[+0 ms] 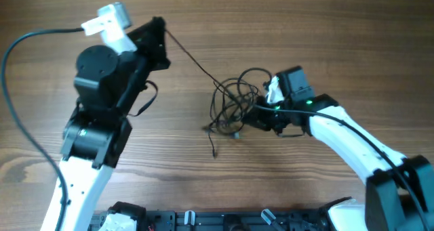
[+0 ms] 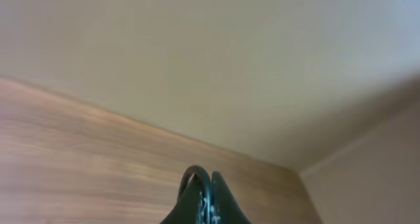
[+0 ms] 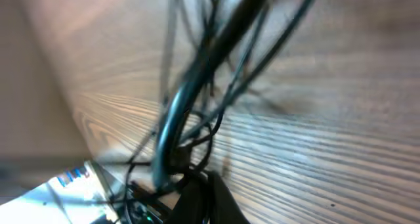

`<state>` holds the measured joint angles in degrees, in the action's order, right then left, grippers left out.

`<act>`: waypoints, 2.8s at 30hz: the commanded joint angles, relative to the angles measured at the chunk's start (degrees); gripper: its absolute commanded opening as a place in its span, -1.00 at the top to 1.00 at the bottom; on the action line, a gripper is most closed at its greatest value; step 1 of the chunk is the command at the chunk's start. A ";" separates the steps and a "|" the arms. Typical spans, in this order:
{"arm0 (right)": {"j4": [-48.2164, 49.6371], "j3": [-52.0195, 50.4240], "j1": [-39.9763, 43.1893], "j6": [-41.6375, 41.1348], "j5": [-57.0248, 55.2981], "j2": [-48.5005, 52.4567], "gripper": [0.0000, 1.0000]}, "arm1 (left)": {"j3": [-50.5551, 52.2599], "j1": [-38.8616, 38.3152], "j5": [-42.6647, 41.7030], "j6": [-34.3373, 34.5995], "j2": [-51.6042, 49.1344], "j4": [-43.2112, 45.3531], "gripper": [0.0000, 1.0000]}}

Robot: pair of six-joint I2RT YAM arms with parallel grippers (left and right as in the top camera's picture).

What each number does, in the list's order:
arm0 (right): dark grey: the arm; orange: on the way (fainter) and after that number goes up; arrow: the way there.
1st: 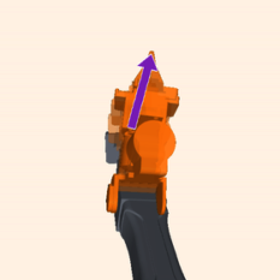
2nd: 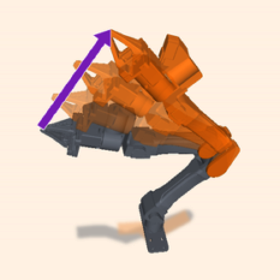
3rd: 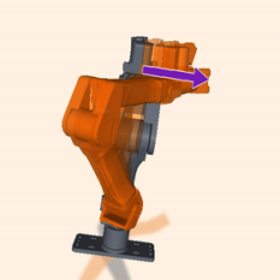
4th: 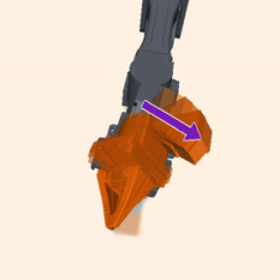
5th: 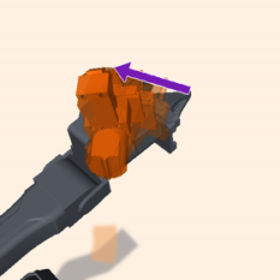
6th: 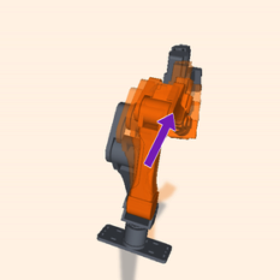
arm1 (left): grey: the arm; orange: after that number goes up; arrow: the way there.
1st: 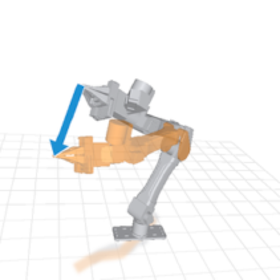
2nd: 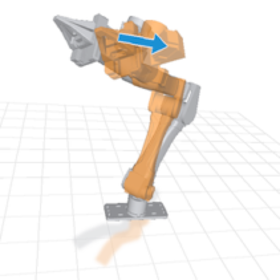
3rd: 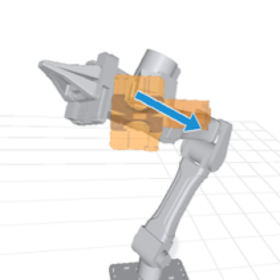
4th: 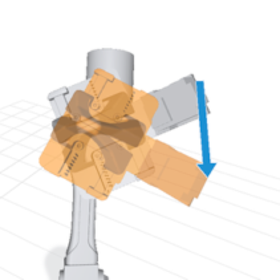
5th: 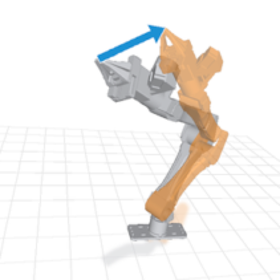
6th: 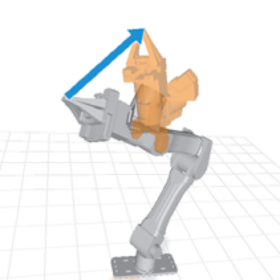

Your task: Untangle cables

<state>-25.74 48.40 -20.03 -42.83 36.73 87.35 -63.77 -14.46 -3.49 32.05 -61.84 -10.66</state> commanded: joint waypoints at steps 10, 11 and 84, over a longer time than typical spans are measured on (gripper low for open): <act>-1.18 2.64 4.37 5.35 -25.00 -4.33 0.91 | -0.76 7.78 13.64 3.96 -8.24 -24.35 0.92; -2.32 2.64 5.05 5.35 -27.65 -4.33 0.91 | -0.76 9.57 13.62 5.07 -8.24 -24.50 0.92; -15.50 27.36 3.32 49.18 7.30 -22.62 0.91 | -0.74 -11.28 -54.01 17.49 -46.51 2.62 -1.00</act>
<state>-41.21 74.65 -16.40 4.82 43.66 63.66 -64.25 -27.31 -48.71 48.62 -107.74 -7.79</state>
